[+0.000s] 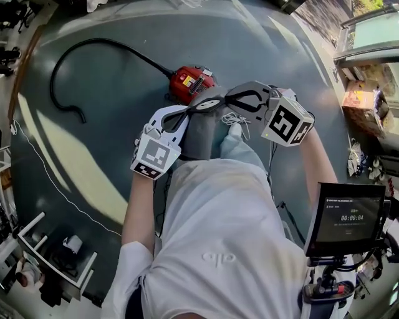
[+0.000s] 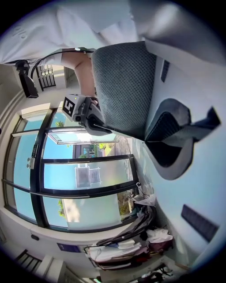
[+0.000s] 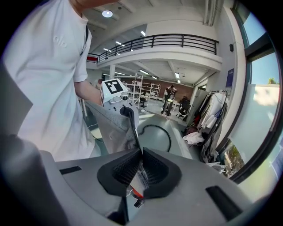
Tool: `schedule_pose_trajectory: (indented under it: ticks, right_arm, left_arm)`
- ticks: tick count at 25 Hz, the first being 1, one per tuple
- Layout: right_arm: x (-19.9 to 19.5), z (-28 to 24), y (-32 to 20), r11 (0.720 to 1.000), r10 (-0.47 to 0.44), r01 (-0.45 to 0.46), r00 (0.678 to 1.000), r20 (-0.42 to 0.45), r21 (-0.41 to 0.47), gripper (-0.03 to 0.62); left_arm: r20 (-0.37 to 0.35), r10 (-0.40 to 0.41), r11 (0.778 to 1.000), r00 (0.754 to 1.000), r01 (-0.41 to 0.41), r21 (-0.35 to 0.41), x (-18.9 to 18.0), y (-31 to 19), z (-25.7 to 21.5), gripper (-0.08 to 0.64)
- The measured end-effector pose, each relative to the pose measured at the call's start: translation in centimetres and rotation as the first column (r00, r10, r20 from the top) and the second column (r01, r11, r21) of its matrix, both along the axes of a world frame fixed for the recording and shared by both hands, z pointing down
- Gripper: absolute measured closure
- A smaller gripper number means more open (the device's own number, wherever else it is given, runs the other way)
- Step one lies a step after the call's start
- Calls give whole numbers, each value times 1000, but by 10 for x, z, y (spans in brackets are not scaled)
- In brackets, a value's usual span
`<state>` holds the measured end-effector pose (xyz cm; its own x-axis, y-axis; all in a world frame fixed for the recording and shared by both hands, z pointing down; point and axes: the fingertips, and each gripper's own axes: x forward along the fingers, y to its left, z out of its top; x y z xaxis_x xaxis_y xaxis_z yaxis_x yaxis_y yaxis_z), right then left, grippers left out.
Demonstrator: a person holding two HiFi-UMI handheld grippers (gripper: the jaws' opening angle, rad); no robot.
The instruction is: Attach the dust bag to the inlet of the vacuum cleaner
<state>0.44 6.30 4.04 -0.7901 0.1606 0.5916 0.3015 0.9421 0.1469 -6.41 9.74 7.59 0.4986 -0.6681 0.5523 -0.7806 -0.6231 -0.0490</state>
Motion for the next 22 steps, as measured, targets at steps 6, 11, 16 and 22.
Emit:
schedule_pose_trajectory:
  ticks: [6, 11, 16, 22]
  right_arm:
    - [11, 44, -34, 995, -49, 45, 998, -43, -94, 574]
    - [28, 133, -42, 990, -47, 35, 995, -86, -134, 574]
    - [54, 205, -38, 984, -32, 10, 992, -122, -177, 574]
    - [80, 337, -33, 968, 22, -58, 989, -147, -244, 574]
  left_arm:
    - [-33, -85, 992, 996, 81, -100, 12, -27, 42, 551]
    - [-68, -166, 971, 984, 151, -187, 28, -35, 132, 550]
    - [-84, -169, 962, 982, 145, -233, 54, -35, 208, 549]
    - [-125, -185, 946, 975, 143, -289, 80, -29, 342, 549]
